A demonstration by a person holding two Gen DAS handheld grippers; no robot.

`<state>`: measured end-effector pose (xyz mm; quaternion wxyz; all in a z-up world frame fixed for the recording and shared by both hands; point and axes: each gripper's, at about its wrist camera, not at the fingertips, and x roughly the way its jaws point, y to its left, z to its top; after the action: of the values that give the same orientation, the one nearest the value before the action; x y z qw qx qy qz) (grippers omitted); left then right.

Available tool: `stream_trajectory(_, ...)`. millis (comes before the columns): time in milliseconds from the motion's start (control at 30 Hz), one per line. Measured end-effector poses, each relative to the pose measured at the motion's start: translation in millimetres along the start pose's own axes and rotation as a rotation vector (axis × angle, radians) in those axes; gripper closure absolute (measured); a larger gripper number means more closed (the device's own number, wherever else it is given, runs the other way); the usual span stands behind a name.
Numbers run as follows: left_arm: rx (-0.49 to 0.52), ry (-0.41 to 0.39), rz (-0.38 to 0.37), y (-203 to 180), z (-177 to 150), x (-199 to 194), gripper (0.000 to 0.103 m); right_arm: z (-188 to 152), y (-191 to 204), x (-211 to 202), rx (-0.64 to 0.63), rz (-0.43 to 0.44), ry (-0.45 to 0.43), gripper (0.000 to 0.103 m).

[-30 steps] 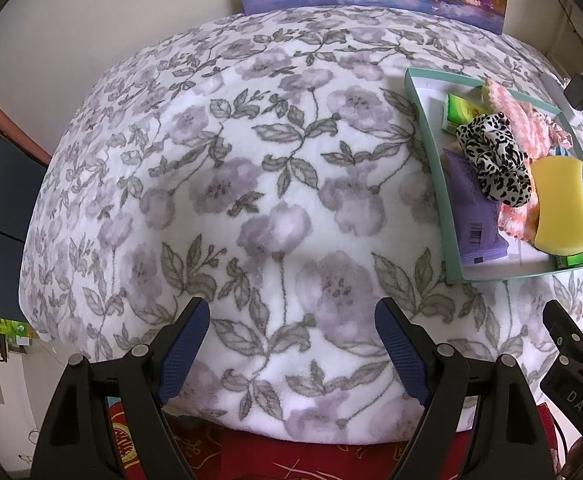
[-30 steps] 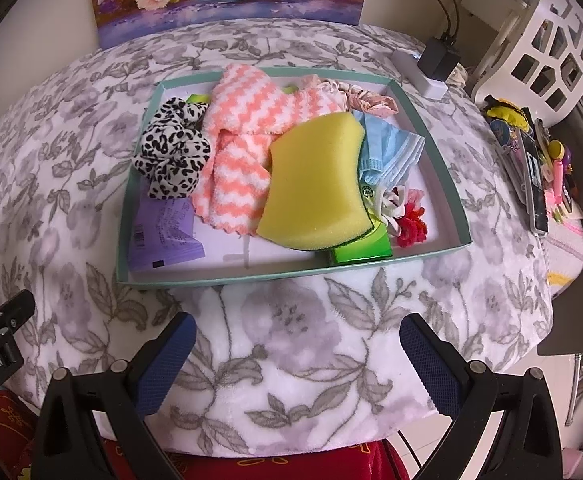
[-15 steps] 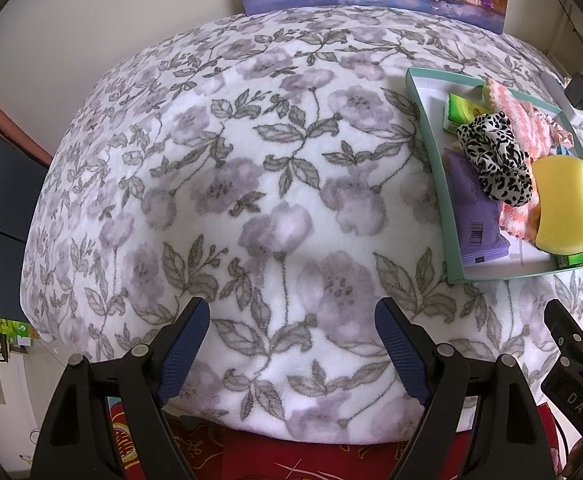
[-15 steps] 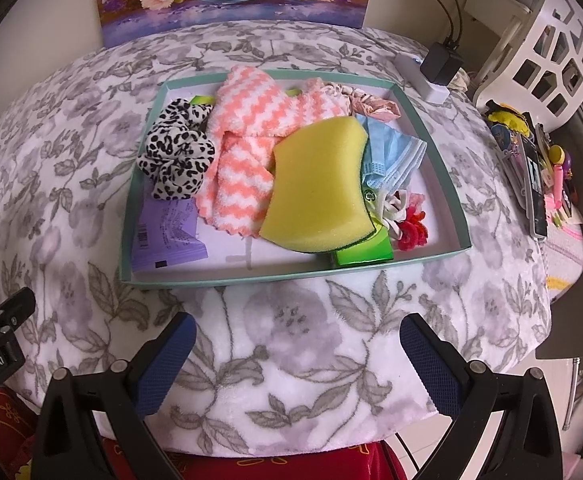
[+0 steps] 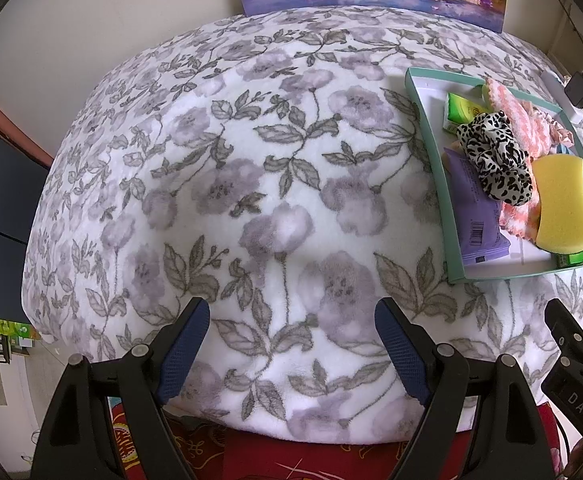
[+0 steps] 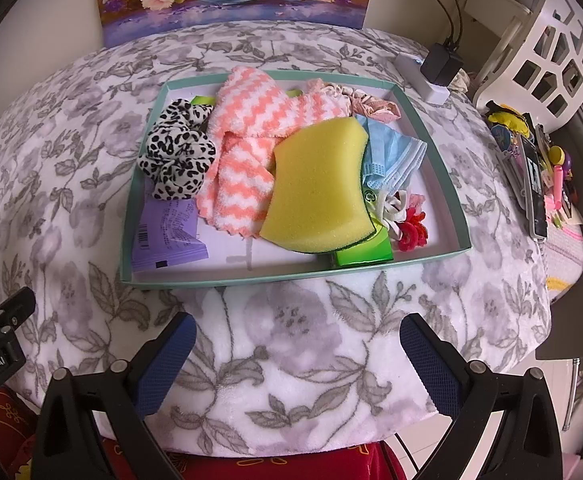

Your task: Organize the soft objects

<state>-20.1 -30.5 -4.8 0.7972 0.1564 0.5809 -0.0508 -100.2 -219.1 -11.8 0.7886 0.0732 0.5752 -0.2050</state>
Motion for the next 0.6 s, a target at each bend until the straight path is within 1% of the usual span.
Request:
stream_trajectory(167, 0.002, -0.001, -0.01, -1.3, 0.4, -1.0, 0.018, 0.2, -0.1, -0.2, 0.004, 0.0, 0.0, 0.0)
stream_trajectory(300, 0.001, -0.004, 0.003, -0.9, 0.6, -1.2, 0.018, 0.1, -0.6, 0.0, 0.005, 0.001, 0.0, 0.0)
stream_trajectory(600, 0.005, -0.008, 0.003, -2.4, -0.1, -2.2, 0.018, 0.2, -0.6, -0.2, 0.007, 0.001, -0.001, 0.0)
